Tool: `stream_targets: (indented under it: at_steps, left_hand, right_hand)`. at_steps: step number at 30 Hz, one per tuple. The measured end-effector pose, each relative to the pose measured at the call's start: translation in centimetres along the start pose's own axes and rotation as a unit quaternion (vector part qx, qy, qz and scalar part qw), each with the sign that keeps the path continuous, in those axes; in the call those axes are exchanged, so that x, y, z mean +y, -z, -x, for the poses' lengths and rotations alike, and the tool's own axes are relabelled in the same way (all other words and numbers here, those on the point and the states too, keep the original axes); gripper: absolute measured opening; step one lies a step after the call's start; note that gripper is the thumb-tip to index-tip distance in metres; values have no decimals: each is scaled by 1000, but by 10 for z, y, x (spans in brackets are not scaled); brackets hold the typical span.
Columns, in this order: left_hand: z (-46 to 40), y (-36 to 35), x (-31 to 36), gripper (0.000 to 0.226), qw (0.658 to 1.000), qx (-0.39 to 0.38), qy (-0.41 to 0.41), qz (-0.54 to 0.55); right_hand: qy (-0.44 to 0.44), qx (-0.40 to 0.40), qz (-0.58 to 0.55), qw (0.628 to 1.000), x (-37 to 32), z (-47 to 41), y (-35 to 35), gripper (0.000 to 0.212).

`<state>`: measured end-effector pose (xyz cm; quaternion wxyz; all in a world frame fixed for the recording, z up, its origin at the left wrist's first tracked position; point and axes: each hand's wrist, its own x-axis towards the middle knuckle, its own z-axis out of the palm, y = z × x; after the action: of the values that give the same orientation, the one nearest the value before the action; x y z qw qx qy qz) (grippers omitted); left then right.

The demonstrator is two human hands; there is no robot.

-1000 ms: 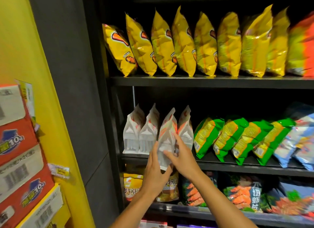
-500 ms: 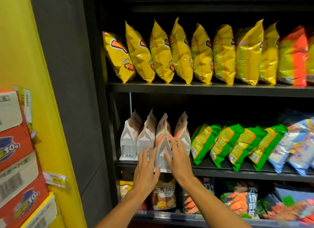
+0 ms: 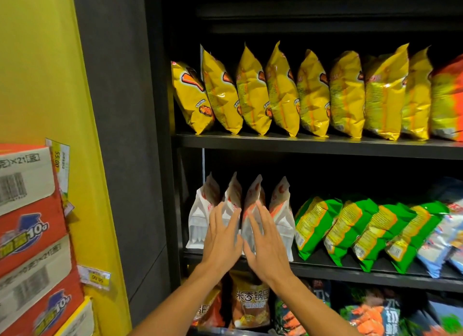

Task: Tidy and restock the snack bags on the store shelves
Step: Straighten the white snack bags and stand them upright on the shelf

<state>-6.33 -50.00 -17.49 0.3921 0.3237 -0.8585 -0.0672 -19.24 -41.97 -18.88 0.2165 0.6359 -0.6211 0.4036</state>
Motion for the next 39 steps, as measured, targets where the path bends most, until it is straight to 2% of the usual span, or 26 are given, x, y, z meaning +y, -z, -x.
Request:
stream_targets:
  at_steps: [5, 9, 12, 15, 17, 19, 22, 25, 28, 33, 36, 39]
  left_hand:
    - [-13, 2, 9, 69, 997, -32, 57, -50]
    - [-9, -2, 5, 71, 996, -13, 49, -67]
    - [7, -4, 1, 69, 998, 20, 50, -12]
    - [27, -4, -1, 68, 990, 119, 46, 54]
    - [36, -5, 1, 75, 980, 170, 60, 80]
    - [40, -8, 6, 89, 974, 181, 97, 97]
    - [40, -11, 9, 105, 955, 142, 187, 179]
    - [41, -12, 5, 93, 937, 141, 252, 198]
    - [54, -1, 8, 79, 925, 179, 243, 230]
    - [91, 42, 12, 77, 902, 230, 231, 283]
    - [113, 73, 14, 74, 886, 238, 230, 324]
    - [131, 99, 7, 68, 863, 235, 228, 386]
  right_hand:
    - [21, -13, -8, 1000, 2, -5, -2, 78]
    - [-3, -21, -20, 1000, 4, -6, -2, 80]
    - [7, -19, -42, 999, 3, -6, 0, 85]
    - [13, -16, -54, 998, 3, -6, 0, 94]
    - [18, -21, -45, 999, 4, -5, 0, 86]
    - [20, -28, -41, 999, 4, -5, -1, 78]
    - [17, -33, -37, 999, 2, -4, -2, 75]
    - [11, -33, -41, 999, 0, -3, -1, 74]
    - [9, -40, -50, 998, 1, -3, 0, 74]
    - [6, -41, -63, 997, 3, 2, 2, 69]
    - [-41, -38, -120, 991, -13, 11, 10, 59]
    - [-95, -35, -233, 967, -38, 24, 24, 57]
